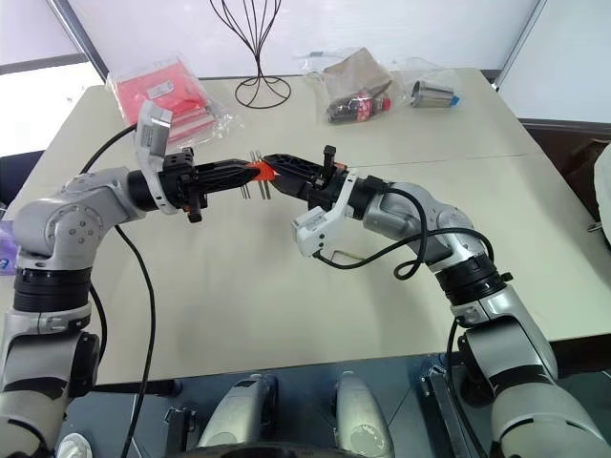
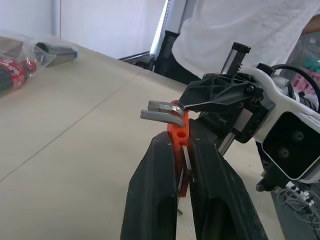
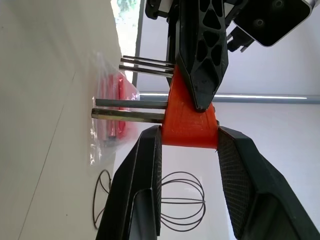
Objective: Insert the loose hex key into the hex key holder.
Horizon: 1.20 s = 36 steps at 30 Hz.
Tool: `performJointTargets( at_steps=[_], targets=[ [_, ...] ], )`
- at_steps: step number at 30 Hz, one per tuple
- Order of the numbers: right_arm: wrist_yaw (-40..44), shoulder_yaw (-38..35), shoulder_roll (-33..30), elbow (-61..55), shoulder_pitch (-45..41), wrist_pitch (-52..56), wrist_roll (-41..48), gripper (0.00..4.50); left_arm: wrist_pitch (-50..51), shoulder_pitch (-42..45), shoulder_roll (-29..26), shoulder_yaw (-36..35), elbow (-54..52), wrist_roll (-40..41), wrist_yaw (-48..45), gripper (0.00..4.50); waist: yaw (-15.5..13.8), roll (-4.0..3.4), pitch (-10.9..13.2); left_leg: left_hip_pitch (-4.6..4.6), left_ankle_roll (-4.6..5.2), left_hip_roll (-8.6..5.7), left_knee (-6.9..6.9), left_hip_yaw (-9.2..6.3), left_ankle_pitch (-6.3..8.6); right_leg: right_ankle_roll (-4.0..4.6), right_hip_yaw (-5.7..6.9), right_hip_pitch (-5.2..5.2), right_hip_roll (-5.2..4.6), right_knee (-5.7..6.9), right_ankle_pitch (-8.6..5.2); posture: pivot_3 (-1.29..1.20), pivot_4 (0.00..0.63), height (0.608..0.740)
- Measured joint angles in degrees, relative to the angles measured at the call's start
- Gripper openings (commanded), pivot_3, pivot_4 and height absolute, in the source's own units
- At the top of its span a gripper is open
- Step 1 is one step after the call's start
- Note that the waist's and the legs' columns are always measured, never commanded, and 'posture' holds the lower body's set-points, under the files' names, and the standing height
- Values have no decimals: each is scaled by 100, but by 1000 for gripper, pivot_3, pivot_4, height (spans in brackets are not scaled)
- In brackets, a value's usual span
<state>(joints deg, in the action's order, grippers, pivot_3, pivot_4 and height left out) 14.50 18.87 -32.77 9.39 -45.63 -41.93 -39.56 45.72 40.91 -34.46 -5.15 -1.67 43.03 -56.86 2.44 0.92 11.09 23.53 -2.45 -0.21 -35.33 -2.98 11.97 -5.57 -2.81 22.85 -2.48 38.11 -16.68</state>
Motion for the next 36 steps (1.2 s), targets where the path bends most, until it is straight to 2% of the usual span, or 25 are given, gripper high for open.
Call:
performJointTargets(
  at_steps=[10, 14, 16, 17, 21, 24, 30, 36],
  targets=[
    [123, 0, -5, -2, 0, 65, 107, 1028, -12, -2, 50, -1, 1, -36, 7, 21, -2, 0, 0, 0, 0, 0, -1, 0, 0, 0, 0, 0, 0, 0, 0, 0, 150, 740],
    [200, -5, -4, -25, 0, 173, 235, 2984, -20, -6, 83, 0, 7, -80, 25, 0, -1, 0, 0, 0, 0, 0, -1, 0, 0, 0, 0, -1, 0, 0, 0, 0, 150, 740],
    [251, -6, -4, -28, 0, 169, 311, 4126, -20, -18, 87, 0, 7, -103, 19, 0, 0, 0, 0, 0, 0, 0, -1, 0, 0, 0, 0, -1, 0, 0, 0, 0, 150, 740],
    [265, -6, -4, -31, 0, 162, 329, 4444, -20, -25, 87, 0, 7, -119, 17, 0, 0, 0, 0, 0, 0, 0, -1, 0, 0, 0, 0, -1, 0, 0, 0, 0, 150, 740],
    [438, -6, -63, -139, 5, 197, 387, 4444, -21, -39, 87, 5, 6, -140, 4, 0, -4, 0, 0, 0, 0, 0, -1, 0, 0, 0, 0, -1, 0, 0, 0, 0, 150, 740],
    [1160, -49, -271, -293, 82, 750, 886, 4444, -132, -44, 77, 42, 5, -271, -26, 0, -20, 0, 0, 0, 0, 0, -6, -3, 0, 0, 3, -8, -2, -1, 0, 0, 150, 740],
    [3548, -612, -654, -881, 311, 4061, 2913, 4444, -514, -71, -56, 163, -64, -615, -65, 0, -31, -1, 1, 0, 4, 3, -16, -11, 2, 0, 10, -13, -3, 1, 0, 0, 150, 740],
    [5189, -632, -1436, -1243, 46, 5925, 3739, 4444, -629, -274, -112, 158, -266, -631, -39, 0, -16, -2, 1, 0, 11, 4, -16, -10, 7, -1, 12, -13, -4, -2, -1, 0, 150, 740]
  ],
)
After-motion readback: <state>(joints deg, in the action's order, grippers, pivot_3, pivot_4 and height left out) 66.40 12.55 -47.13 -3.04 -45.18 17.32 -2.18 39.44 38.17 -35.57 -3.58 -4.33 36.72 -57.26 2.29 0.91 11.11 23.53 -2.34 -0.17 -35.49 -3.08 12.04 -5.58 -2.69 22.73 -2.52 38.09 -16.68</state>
